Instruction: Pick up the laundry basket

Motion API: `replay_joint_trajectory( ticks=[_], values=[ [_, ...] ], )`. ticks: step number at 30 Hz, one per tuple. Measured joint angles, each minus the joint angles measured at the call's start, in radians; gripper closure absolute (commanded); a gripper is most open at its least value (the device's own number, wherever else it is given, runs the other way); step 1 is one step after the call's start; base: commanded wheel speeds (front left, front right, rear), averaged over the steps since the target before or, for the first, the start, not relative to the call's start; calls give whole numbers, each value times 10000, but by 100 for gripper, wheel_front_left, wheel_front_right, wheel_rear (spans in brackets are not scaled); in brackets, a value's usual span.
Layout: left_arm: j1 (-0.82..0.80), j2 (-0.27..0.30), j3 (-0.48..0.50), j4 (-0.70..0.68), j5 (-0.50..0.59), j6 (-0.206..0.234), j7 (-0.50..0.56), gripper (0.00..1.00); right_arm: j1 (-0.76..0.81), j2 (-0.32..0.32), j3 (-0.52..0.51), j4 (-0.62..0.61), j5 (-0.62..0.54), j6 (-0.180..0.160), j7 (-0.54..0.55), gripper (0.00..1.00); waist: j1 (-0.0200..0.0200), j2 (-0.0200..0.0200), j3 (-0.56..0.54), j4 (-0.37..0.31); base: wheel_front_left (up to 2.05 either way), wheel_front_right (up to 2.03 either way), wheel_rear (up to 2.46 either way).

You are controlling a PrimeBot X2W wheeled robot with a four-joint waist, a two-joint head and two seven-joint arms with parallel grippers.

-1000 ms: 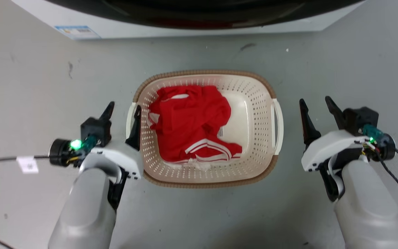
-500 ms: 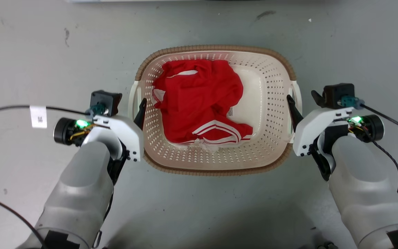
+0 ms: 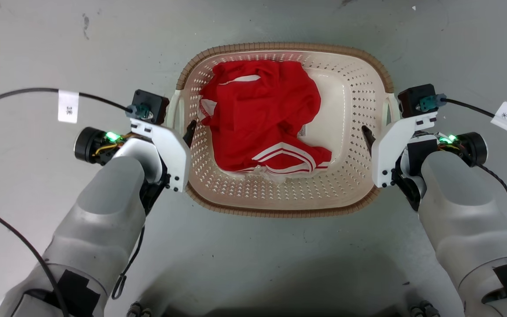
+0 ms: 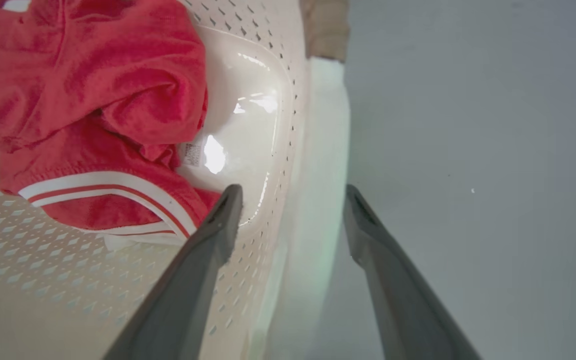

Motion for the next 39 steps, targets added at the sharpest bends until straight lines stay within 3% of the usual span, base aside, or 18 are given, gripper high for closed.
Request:
replay_joint_trajectory(
  ticks=[15, 16, 17, 30, 39],
  values=[
    [-361, 414, -1871, -48, -1501, 0, 299, 3, -130, 0, -84, 180, 19, 0, -182, 0, -1, 0, 87, 1, 0, 0, 0],
    [-360, 407, -1918, -56, -1653, 0, 301, 63, -132, 0, -105, 184, 111, 0, -182, 14, 0, 0, 84, 8, 0, 0, 0],
    [-358, 397, -1969, -96, -1852, 0, 303, 100, -133, 0, -109, 190, 148, 0, -255, 100, 0, 0, 84, 10, 0, 0, 0],
    [-360, 543, -2851, -249, -3120, 2, 184, 100, -251, 23, -268, 362, 73, 0, -512, 100, 0, 0, -57, 53, 0, 0, 0],
    [-258, 807, -3760, -485, -3914, 0, 884, 100, -231, 58, -604, 454, -545, 6, 675, 100, -1, 0, -953, -20, 0, 0, 0]
  ],
)
